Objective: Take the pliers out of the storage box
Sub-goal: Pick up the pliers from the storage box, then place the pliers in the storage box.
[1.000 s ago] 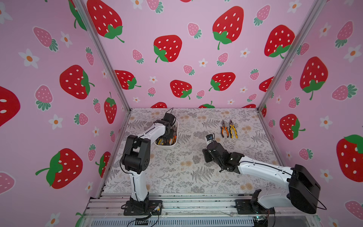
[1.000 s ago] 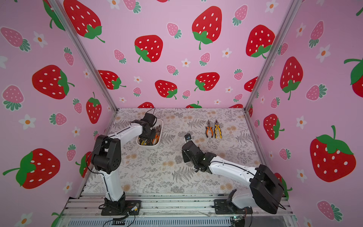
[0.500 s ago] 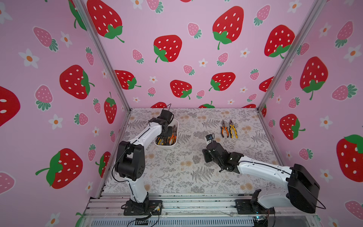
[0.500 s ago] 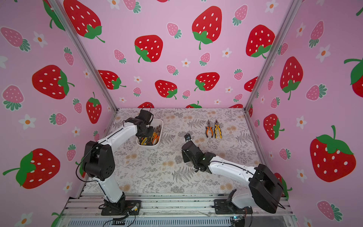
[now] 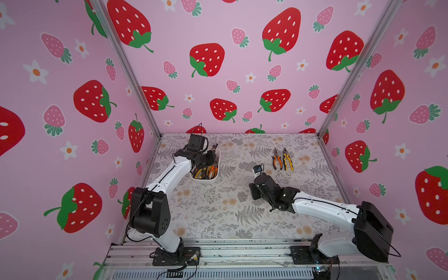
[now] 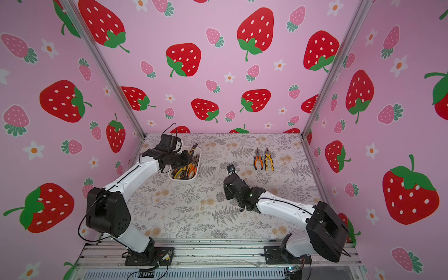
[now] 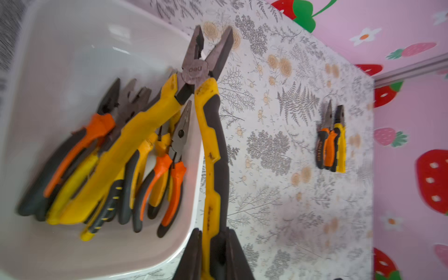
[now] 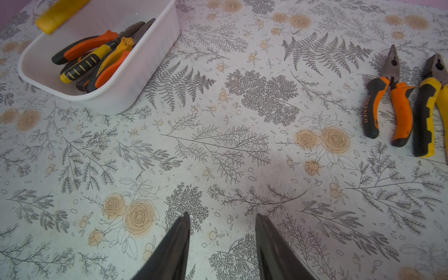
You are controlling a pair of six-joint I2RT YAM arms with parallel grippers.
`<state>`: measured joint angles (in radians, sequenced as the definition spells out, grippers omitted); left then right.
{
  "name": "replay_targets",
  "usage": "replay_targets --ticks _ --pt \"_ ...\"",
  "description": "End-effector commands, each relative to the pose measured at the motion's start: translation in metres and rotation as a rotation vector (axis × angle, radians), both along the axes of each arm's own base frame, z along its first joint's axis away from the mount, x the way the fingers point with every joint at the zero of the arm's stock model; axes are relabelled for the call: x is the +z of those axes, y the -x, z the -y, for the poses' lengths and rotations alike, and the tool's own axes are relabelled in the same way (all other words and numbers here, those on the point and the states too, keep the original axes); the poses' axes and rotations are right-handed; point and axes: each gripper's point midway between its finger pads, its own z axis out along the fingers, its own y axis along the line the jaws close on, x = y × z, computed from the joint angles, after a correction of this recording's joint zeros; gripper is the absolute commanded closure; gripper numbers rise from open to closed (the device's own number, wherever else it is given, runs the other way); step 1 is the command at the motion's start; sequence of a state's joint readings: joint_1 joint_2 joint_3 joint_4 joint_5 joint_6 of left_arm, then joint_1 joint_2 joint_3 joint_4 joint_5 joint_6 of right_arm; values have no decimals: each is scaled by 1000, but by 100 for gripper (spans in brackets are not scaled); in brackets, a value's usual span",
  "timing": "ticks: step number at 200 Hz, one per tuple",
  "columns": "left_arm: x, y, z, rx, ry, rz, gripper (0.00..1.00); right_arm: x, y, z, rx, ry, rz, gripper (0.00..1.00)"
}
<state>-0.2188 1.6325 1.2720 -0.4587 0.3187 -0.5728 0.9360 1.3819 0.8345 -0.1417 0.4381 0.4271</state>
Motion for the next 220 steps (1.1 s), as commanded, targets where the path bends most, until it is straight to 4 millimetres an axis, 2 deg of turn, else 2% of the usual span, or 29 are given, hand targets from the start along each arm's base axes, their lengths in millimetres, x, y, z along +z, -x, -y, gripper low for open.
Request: replay_targets --ticks 1,50,88,120,145,167,203,220 --pt "16 -15 16 35 254 21 100 8 -3 -3 -9 -15 11 51" --pt "1 -18 14 80 346 -24 100 8 -3 -3 -10 -17 11 51" --pt "-16 -24 -7 145 367 -57 100 8 -3 -2 -10 -15 11 51" --pt "-37 -31 -18 209 532 -108 100 7 -3 -3 -9 -13 9 51" --pt "-46 -28 -28 219 499 -122 100 8 -3 -4 -9 -14 10 51" --pt "-50 -24 -33 200 431 -134 79 7 -3 -3 -10 -13 10 51" --pt "-59 -14 -46 181 293 -164 60 6 -4 -5 -7 -8 5 51" --pt "-60 -11 -53 174 238 -165 58 6 -4 -5 -7 -8 5 51"
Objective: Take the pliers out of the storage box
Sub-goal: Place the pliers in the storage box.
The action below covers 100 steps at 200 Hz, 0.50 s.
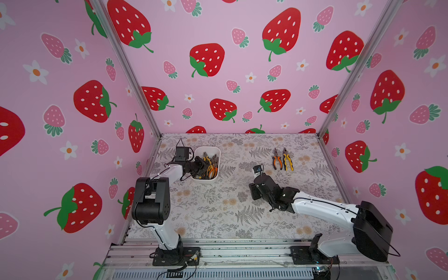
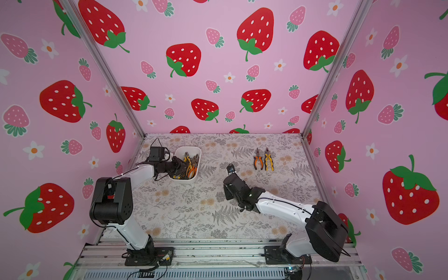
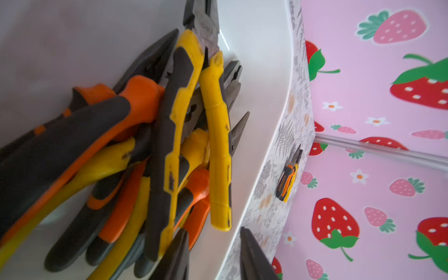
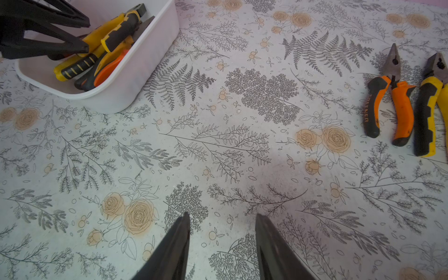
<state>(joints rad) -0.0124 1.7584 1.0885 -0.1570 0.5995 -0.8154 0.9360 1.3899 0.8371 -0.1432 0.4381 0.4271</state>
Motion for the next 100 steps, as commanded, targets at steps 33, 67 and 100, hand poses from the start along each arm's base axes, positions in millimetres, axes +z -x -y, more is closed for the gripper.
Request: replay_targets --ticks 33,67,100 --pt "13 11 -20 -62 -189 10 57 9 -4 -4 -6 -16 9 51" --pt "29 15 -33 -80 -308 38 57 8 -3 -5 -4 -14 8 51" --pt "28 21 -36 -78 -326 32 57 8 -3 -5 -4 -13 7 51"
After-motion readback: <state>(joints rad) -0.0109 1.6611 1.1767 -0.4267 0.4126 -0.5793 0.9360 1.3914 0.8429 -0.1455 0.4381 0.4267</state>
